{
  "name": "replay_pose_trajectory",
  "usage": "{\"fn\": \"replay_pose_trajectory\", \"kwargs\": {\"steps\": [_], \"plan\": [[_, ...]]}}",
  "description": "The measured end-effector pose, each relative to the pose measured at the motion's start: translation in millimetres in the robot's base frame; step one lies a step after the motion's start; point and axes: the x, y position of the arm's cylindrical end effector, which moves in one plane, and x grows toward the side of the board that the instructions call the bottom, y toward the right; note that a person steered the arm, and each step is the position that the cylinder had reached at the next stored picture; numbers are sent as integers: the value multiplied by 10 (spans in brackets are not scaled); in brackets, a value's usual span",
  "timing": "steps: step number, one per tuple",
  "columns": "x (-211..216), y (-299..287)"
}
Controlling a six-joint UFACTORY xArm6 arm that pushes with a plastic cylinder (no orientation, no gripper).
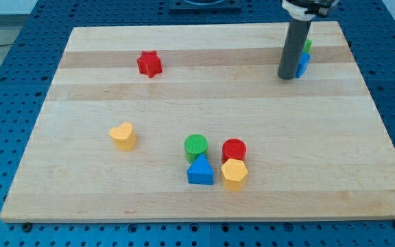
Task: Move the yellow heart parallel to the left of the triangle
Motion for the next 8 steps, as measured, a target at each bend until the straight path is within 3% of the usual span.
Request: {"fn": "replay_pose_trajectory", "kwargs": {"steps": [2, 3, 5, 8], "plan": [[-154, 0], [21, -76], [950, -791], [940, -2213]]}}
